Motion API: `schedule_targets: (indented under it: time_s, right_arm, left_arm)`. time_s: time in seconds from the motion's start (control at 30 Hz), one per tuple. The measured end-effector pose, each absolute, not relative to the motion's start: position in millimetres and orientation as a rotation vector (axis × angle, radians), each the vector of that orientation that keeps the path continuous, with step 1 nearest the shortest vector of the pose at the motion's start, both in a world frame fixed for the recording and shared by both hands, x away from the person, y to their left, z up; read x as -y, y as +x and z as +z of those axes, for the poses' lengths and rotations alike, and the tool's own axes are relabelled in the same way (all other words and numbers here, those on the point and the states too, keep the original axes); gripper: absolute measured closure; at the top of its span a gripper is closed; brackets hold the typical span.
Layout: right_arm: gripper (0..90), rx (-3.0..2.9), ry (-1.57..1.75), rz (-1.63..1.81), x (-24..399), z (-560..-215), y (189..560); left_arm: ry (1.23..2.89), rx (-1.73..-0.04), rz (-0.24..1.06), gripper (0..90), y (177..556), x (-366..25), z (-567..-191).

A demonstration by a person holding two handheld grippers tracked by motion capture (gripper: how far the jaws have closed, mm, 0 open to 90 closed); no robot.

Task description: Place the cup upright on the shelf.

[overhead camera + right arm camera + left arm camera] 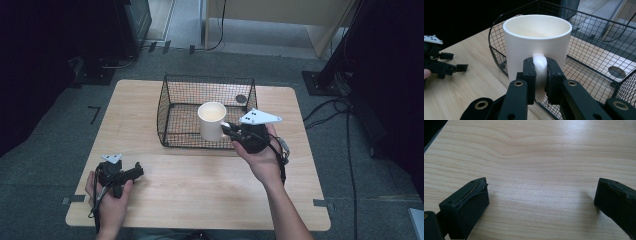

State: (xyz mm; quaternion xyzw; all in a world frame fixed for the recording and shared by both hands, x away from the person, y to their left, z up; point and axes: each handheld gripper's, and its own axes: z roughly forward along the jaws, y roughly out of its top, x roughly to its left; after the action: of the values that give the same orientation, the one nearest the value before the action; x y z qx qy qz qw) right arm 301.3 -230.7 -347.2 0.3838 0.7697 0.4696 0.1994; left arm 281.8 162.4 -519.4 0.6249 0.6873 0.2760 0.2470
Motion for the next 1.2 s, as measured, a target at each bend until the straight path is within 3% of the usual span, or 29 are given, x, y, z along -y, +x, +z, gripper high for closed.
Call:
schedule_targets:
  time_s: [1.2]
  right_arm:
    - [81.2, -2.147, 1.234, 1.234, 194, -391, 408]
  left_arm:
    - [1.706, -1.874, 0.752, 0.0, 282, -162, -519]
